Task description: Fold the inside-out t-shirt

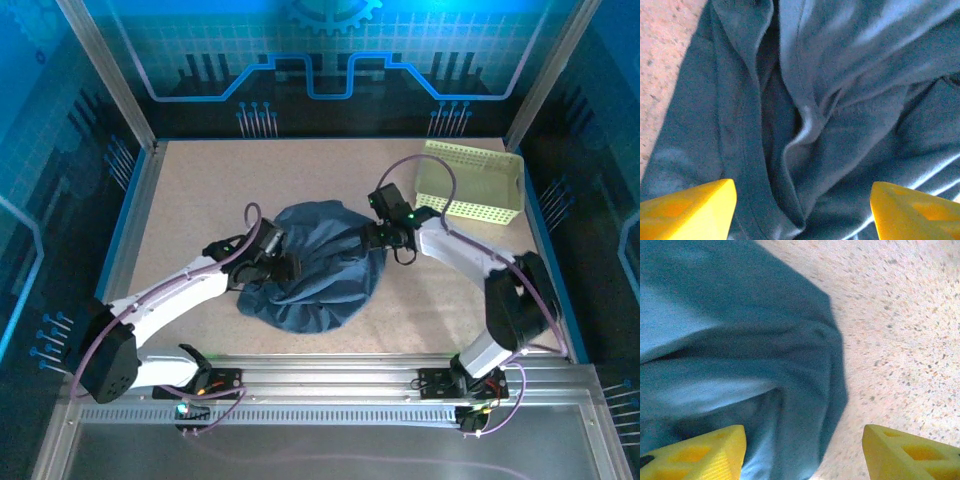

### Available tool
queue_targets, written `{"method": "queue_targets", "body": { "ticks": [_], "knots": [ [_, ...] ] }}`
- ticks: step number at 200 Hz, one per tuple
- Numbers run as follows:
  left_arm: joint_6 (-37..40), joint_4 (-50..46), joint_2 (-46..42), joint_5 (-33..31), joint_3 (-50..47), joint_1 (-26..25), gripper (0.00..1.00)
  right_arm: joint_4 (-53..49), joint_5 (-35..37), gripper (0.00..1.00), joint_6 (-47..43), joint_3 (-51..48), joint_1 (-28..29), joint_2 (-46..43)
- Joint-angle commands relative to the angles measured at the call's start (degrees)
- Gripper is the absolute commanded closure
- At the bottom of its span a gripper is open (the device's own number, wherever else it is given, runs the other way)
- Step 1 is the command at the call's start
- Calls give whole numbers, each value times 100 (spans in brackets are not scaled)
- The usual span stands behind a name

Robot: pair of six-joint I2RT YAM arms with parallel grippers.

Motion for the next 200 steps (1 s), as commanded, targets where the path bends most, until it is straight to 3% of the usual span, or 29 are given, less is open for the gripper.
{"method": "queue_targets", "body": {
  "ticks": [1,39,120,200],
  "knots": [
    [492,43,223,48,312,82,30,-183,-55,36,153,-306,539,-693],
    [694,185,830,127,600,60,42,-133,110,38,632,-715,1235,-1130],
    [631,500,1652,-177,619,56,47,308,-200,41,982,-877,1623,-712],
    [507,809,1753,-60,464,62,78,-85,307,45,797,144,1615,441]
  ]
}}
